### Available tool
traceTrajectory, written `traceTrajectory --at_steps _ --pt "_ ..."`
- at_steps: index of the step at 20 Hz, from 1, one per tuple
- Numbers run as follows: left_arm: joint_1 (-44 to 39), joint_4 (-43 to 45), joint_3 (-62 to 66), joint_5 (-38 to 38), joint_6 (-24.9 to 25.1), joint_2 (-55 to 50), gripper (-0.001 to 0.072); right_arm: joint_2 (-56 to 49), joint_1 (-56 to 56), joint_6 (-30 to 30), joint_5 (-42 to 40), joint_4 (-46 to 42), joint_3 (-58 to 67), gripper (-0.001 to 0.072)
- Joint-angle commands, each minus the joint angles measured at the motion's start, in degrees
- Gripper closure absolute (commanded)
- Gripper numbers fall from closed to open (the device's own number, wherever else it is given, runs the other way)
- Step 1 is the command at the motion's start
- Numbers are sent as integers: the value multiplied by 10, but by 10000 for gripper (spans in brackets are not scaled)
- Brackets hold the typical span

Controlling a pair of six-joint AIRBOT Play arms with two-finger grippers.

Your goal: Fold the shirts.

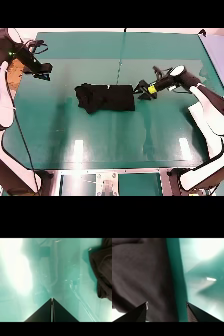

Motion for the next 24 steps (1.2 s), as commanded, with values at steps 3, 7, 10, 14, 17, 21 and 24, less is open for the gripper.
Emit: traceTrajectory --at_steps 3,7,10,14,17,21,24 --pt "0 14 0 -2 -10 0 681 -67 38 -120 -47 210 -22 176" --pt "0 14 0 -2 -9 0 680 -61 38 -154 19 277 39 696" --pt "0 14 0 -5 -9 0 680 -12 2 -130 57 277 100 696" --pt "0 14 0 -11 -9 0 680 101 -99 -96 58 270 122 697" --pt "0 13 0 -11 -9 0 680 181 -205 -57 58 224 122 697" --pt "0 13 0 -12 -9 0 680 253 -357 -23 56 150 122 697" --pt "0 12 0 -13 -10 0 680 288 -477 5 55 116 122 697"
